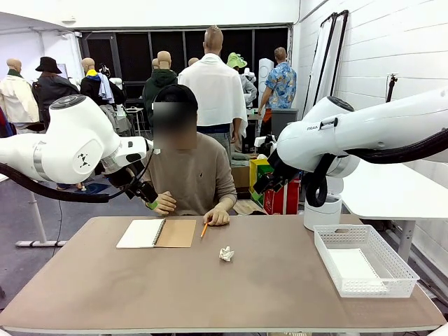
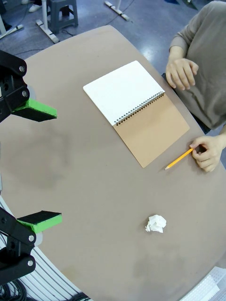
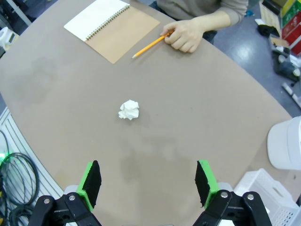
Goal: Sort the paper based on its condition.
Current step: If a person hands you a paper, place it in the Organizing basket , and if it's crumpled, put it in the Trash can.
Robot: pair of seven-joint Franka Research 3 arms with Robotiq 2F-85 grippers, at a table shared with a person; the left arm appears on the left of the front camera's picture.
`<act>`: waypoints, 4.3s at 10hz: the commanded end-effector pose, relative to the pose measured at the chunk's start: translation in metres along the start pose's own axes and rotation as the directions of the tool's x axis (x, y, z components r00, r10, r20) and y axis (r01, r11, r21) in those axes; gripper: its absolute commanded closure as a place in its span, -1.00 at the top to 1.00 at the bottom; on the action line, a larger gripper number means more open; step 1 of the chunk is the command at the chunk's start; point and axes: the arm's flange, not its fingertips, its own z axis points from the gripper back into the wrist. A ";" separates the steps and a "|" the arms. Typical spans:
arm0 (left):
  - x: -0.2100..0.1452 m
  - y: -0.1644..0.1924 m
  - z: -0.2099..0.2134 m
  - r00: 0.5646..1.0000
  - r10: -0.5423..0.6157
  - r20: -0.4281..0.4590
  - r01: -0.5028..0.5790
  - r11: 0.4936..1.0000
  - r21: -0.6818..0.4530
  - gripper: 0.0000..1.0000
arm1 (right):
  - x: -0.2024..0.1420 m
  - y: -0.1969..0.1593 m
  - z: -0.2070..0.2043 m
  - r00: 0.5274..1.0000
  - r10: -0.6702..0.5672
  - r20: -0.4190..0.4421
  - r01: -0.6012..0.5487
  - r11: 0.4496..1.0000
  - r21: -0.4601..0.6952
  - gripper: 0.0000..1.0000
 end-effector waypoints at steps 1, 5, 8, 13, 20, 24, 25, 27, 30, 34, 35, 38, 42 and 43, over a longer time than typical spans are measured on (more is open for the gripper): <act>-0.001 0.002 0.000 1.000 -0.005 -0.002 0.005 1.000 0.005 1.00 | -0.002 -0.001 0.002 1.000 -0.009 -0.008 0.009 1.000 0.002 1.00; -0.001 0.002 0.000 1.000 -0.005 -0.002 0.005 1.000 0.005 1.00 | 0.020 0.008 -0.032 0.994 0.046 -0.095 -0.050 0.998 -0.043 1.00; -0.001 0.002 0.000 1.000 -0.005 -0.002 0.005 1.000 0.005 1.00 | 0.038 0.023 -0.085 0.977 0.072 -0.201 -0.087 0.994 -0.064 1.00; -0.001 0.002 0.000 1.000 -0.005 -0.002 0.005 1.000 0.005 1.00 | 0.045 0.046 -0.158 0.947 0.119 -0.298 -0.149 0.986 -0.079 1.00; -0.001 0.002 0.000 1.000 -0.005 -0.002 0.005 1.000 0.005 1.00 | 0.038 0.046 -0.158 0.948 0.125 -0.292 -0.144 0.988 -0.045 1.00; -0.001 0.002 0.000 1.000 -0.005 -0.002 0.005 1.000 0.005 1.00 | 0.041 0.045 -0.206 0.952 0.019 -0.304 -0.029 0.999 -0.030 1.00; -0.001 0.002 0.000 1.000 -0.005 -0.002 0.005 1.000 0.005 1.00 | 0.041 0.044 -0.215 0.953 -0.009 -0.303 -0.001 0.999 -0.032 1.00; -0.001 0.002 0.000 1.000 -0.005 -0.002 0.005 1.000 0.005 1.00 | 0.036 0.050 -0.231 0.944 -0.045 -0.326 0.034 0.999 -0.041 1.00; -0.001 0.002 0.000 1.000 -0.005 -0.002 0.005 1.000 0.005 1.00 | 0.031 0.056 -0.254 0.936 -0.062 -0.347 0.051 0.998 -0.039 1.00; -0.001 0.002 0.000 1.000 -0.005 -0.002 0.005 1.000 0.005 1.00 | 0.026 0.061 -0.269 0.918 -0.031 -0.395 0.023 0.999 -0.027 1.00; -0.001 0.002 0.000 1.000 -0.005 -0.002 0.005 1.000 0.005 1.00 | 0.025 0.061 -0.273 0.914 -0.029 -0.406 0.020 0.999 -0.026 1.00; -0.001 0.002 0.000 1.000 -0.005 -0.002 0.005 1.000 0.005 1.00 | 0.025 0.059 -0.280 0.908 -0.015 -0.418 0.003 1.000 -0.027 1.00; -0.001 0.002 0.000 1.000 -0.005 -0.002 0.005 1.000 0.005 1.00 | 0.023 0.052 -0.290 0.900 -0.025 -0.435 0.013 0.999 -0.030 1.00; -0.001 0.002 0.000 1.000 -0.005 -0.002 0.005 1.000 0.005 1.00 | 0.023 0.049 -0.292 0.900 -0.028 -0.435 0.011 0.999 -0.042 1.00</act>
